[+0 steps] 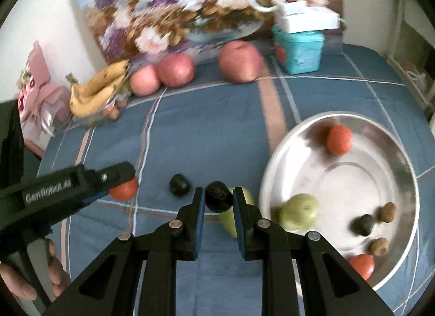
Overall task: Organize fruits
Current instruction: 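Carry the tangerine and plum over the steel plate with both tools, then open both tools to drop the tangerine and plum into the plate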
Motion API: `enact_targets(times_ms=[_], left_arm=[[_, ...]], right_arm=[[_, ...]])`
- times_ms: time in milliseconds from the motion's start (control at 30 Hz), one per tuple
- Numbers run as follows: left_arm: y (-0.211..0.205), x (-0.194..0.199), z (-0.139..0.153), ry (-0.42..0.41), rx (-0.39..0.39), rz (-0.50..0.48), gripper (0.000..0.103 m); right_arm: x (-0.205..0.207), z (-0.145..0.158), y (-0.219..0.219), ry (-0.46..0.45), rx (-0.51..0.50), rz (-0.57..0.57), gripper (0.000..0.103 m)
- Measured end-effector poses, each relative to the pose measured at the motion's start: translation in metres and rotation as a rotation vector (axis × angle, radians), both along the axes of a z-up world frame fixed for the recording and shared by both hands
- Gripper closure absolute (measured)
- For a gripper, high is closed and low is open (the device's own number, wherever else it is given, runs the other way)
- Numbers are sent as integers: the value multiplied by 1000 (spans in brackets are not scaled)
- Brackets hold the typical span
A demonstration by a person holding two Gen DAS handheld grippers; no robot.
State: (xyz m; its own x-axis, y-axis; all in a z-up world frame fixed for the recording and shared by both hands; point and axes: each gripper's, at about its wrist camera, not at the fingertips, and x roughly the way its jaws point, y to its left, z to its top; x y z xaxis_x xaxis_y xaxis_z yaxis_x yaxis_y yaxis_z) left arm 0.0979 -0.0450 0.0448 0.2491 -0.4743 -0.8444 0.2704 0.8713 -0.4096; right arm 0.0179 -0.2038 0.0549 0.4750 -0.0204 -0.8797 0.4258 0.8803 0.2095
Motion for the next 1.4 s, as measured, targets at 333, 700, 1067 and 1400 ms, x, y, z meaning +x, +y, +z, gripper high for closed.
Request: enact_targets(times_ms=[333,700,1067,1400], left_arm=[[-79,-53,3,-56,56,-231,66],[-121,-87,-13,-41,113,-367,65],[-120,-86,-19,-13,105,-366,52],[-112,-77,-19,6,104,-324,45]], right_arm=[[-60,-8,-89,77,-32,-331,82],[-80,-16,-108,74,-17,-411,81],[-78,-17,-105,69,1,-388,81],[-77,-17,-106,65,-3,-394,50]])
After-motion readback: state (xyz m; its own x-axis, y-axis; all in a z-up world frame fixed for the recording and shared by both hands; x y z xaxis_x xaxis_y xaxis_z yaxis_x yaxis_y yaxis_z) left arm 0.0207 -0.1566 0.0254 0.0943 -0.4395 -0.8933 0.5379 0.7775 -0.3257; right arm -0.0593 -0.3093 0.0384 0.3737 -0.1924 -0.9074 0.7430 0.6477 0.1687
